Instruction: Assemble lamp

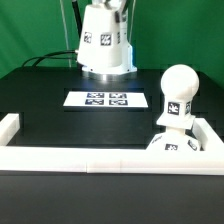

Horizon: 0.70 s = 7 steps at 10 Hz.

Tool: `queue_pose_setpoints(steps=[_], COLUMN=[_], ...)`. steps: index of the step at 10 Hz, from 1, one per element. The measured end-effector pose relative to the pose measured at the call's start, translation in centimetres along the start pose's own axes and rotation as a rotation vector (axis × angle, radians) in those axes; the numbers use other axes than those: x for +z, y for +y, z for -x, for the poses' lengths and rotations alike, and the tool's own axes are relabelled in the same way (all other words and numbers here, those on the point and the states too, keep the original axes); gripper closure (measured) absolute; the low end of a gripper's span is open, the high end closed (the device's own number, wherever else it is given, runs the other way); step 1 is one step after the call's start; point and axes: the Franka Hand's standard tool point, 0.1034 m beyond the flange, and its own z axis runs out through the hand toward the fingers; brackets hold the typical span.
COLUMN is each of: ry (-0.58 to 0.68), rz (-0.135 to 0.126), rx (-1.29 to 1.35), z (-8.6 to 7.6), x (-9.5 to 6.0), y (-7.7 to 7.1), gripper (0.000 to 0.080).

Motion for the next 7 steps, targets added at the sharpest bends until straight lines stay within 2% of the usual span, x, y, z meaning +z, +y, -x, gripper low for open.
queue_pose_setpoints(steps=[1,7], ry=[0.007,-0.001], rz=[0.0,0.002], rx=[-0.002,0.002], z=[-0.49,-0.31], x=[-0.13,0.18], y=[-0.34,-0.33], gripper=[0.0755,0.0755])
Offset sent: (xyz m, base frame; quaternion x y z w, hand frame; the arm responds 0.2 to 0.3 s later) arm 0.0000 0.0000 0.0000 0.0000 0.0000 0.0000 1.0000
